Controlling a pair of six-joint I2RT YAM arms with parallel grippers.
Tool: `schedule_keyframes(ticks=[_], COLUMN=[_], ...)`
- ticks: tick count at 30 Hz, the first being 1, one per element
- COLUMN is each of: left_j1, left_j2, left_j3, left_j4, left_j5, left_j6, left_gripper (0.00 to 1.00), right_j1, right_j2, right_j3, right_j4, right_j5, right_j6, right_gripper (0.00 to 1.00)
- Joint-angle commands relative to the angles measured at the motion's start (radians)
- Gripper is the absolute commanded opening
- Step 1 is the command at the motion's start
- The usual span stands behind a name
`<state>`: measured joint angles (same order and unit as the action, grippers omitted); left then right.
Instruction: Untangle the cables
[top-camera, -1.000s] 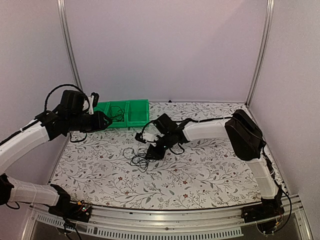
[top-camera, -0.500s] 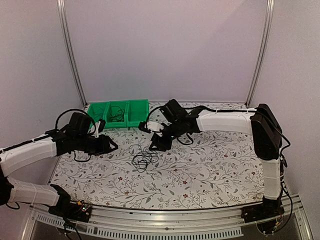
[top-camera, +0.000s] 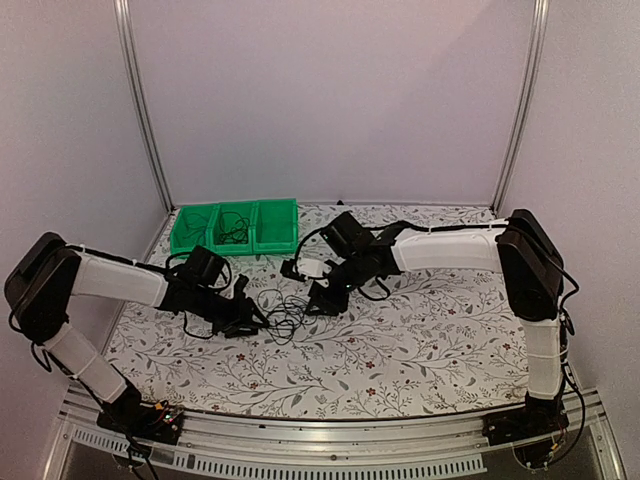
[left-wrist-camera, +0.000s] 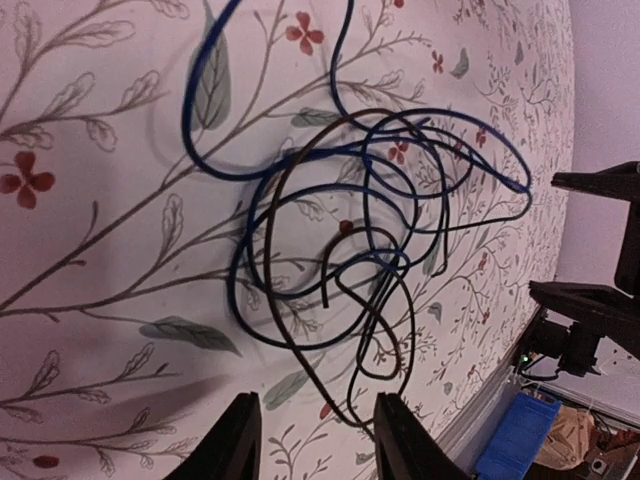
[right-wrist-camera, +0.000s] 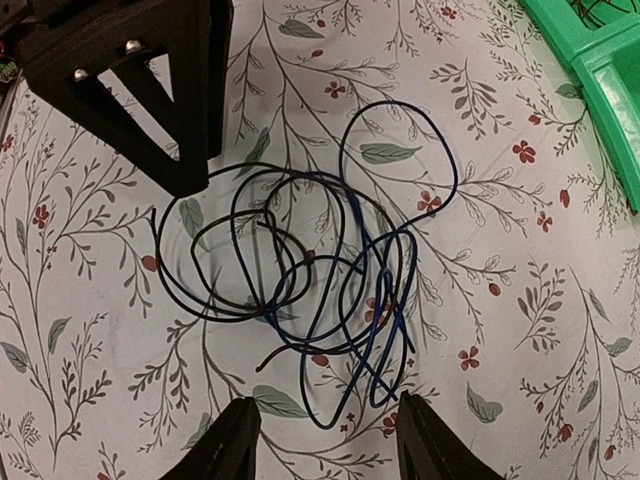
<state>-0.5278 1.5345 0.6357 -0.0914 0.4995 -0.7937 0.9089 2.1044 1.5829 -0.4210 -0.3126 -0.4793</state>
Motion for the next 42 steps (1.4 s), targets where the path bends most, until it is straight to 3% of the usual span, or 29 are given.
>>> schedule_keyframes(ticks=[1, 11, 17, 21, 26, 32, 39, 42], left_j1=[-0.047, -0.062, -0.063, -0.063, -0.049, 0.021, 0.066, 0.069], left_j2=[0.084, 0.143, 0.085, 0.032, -0.096, -0.192, -0.216, -0.209], left_j3=[0.098, 0.24, 0.29, 0.346, 0.521, 0.814, 1.072, 1.106], left_j4=[0.059, -0.103, -0.199, -0.296, -0.45, -0.578, -0.585, -0.581], left_j5=[0.056, 0.023, 0.015, -0.031, -0.237, -0.438, -0.543, -0.538], left_j6=[-0.012, 0.057, 0.103, 0.137, 0.188, 0.243, 0.305, 0.308], left_gripper=[0.36, 0.02, 0.0, 0.0, 0.0, 0.0, 0.0, 0.0], right_j1=[0.003, 0.004, 0.004, 0.002, -0.006, -0.02, -0.024, -0.025], right_j2=[-0.003, 0.035, 0.182, 0.247, 0.27, 0.273, 0.269, 0.264], right_j3=[-0.02, 0.023, 0.161, 0.204, 0.199, 0.179, 0.161, 0.159], right_j4=[0.0, 0.015, 0.036, 0.048, 0.05, 0.045, 0.036, 0.03], right_j5=[-0.002, -0.05, 0.012, 0.016, 0.02, 0.019, 0.001, -0.018], right_j6=[-0.002, -0.023, 0.022, 0.054, 0.087, 0.12, 0.148, 0.15], right_gripper=[0.51, 0.52, 0.51, 0.29, 0.0, 0.03, 0.07, 0.2])
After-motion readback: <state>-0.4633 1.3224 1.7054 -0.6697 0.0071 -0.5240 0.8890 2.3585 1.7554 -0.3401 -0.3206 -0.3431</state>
